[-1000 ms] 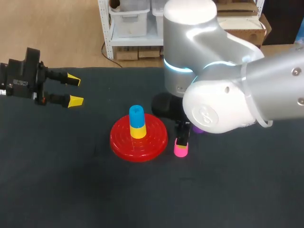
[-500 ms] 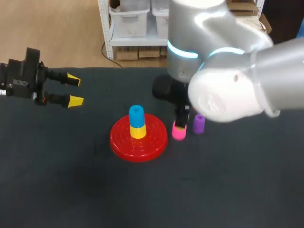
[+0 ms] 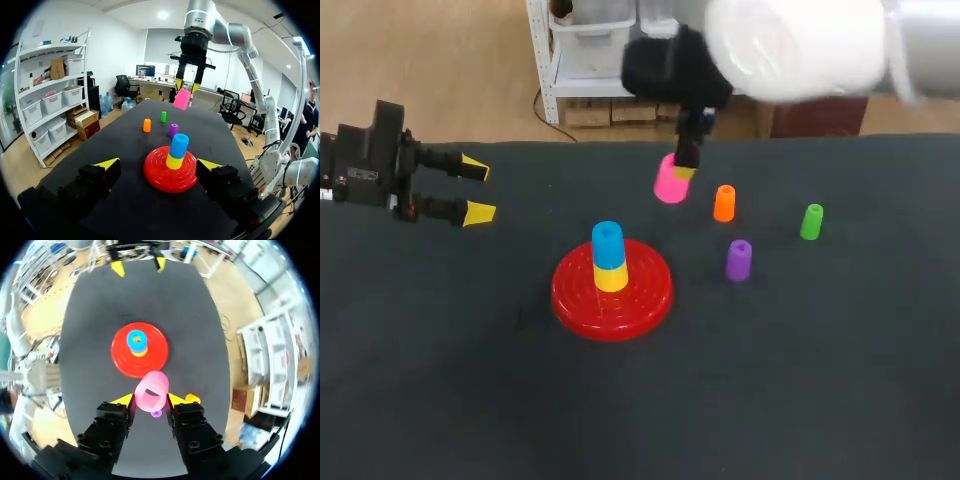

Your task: Pick up and stack the cylinders on the red base in this order: pink,purple,orange,green

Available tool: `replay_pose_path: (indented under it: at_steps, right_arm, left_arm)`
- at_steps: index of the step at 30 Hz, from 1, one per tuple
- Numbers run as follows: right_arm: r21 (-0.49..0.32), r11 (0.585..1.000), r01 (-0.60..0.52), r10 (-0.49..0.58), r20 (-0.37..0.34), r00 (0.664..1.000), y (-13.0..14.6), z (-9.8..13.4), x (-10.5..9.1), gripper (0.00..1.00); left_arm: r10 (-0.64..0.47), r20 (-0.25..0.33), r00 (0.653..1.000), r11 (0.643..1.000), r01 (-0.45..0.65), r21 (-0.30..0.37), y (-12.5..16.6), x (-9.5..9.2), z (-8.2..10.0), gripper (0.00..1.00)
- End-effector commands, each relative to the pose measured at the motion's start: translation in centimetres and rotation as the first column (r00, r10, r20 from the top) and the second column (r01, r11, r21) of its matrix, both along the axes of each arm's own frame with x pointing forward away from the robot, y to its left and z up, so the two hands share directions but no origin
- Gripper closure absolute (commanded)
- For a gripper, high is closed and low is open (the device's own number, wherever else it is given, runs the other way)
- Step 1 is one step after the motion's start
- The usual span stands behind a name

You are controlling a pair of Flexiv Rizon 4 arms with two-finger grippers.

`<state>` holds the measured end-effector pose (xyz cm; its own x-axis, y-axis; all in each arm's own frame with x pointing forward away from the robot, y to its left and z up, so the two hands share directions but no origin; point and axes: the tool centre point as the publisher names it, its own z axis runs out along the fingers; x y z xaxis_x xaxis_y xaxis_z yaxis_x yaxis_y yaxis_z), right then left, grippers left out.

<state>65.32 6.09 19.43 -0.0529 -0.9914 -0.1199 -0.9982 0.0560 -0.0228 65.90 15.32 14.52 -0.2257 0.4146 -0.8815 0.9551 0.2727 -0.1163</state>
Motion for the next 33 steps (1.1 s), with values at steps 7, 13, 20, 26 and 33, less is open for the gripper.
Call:
replay_pose_path:
  at_steps: [7, 13, 20, 26, 33]
  right_arm:
    - [-0.067, 0.993, -0.098, 0.088, -0.136, 0.987, 5.5, -2.7, -1.0, 1.00]
    - [-0.069, 0.993, -0.099, 0.091, -0.112, 0.990, 6.5, -2.9, -0.9, 1.00]
    - [-0.097, 0.991, -0.095, 0.084, -0.111, 0.990, 6.8, -3.4, -0.5, 1.00]
    - [-0.107, 0.989, -0.100, 0.087, -0.117, 0.989, 7.2, -4.0, -0.3, 1.00]
    - [-0.103, 0.989, -0.110, 0.097, -0.119, 0.988, 8.2, -4.1, 0.3, 1.00]
  left_arm:
    - [-0.004, 0.002, 1.000, 1.000, 0.004, -0.003, 0.1, 0.1, -0.1, 0.00]
    - [-0.004, 0.002, 1.000, 1.000, 0.004, -0.003, 0.1, 0.1, -0.1, 0.00]
    - [-0.004, 0.002, 1.000, 1.000, 0.004, -0.003, 0.1, 0.1, -0.1, 0.00]
    - [-0.004, 0.002, 1.000, 1.000, 0.004, -0.003, 0.1, 0.1, -0.1, 0.00]
    - [-0.004, 0.002, 1.000, 1.000, 0.004, -0.003, 0.1, 0.1, -0.1, 0.00]
